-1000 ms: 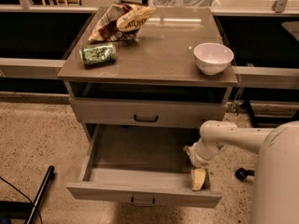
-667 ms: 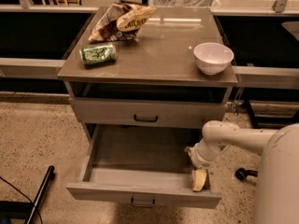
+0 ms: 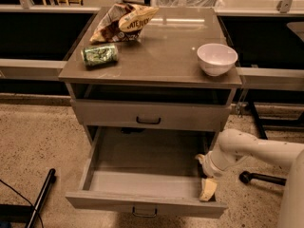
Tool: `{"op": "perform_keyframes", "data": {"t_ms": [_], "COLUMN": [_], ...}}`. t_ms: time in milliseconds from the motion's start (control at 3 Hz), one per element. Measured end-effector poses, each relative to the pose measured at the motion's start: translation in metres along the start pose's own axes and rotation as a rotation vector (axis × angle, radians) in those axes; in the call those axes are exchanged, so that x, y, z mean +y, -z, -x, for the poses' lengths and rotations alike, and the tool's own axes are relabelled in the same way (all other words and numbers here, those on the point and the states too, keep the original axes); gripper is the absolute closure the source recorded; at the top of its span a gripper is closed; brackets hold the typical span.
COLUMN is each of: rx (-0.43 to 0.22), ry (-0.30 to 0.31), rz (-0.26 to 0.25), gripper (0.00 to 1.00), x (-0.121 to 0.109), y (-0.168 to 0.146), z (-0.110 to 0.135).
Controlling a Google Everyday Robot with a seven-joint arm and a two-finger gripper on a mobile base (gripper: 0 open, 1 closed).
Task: Open middle drawer
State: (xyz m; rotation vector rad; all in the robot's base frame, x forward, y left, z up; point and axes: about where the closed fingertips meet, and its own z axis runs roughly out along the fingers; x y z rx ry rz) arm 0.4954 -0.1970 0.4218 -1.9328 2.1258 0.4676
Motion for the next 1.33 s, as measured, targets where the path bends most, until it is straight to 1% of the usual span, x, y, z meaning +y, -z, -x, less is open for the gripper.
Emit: {"op": "perform_keyframes", "data": {"t_ms": [333,667,1000,1333], "rx": [0.001,0.013,-0.004,-0.004], "ry": [0.003,0.081,0.172,0.172], "rz": [-0.016,-0.119,-0.207,-0.207], "gripper": [0.0,0.0,0.0,0.0], "x": [0.006,0.012,0.014,0.014], "y": [0.006,0.035,0.072,0.072], "z": [0.0,0.016,0.041,0.041]}}
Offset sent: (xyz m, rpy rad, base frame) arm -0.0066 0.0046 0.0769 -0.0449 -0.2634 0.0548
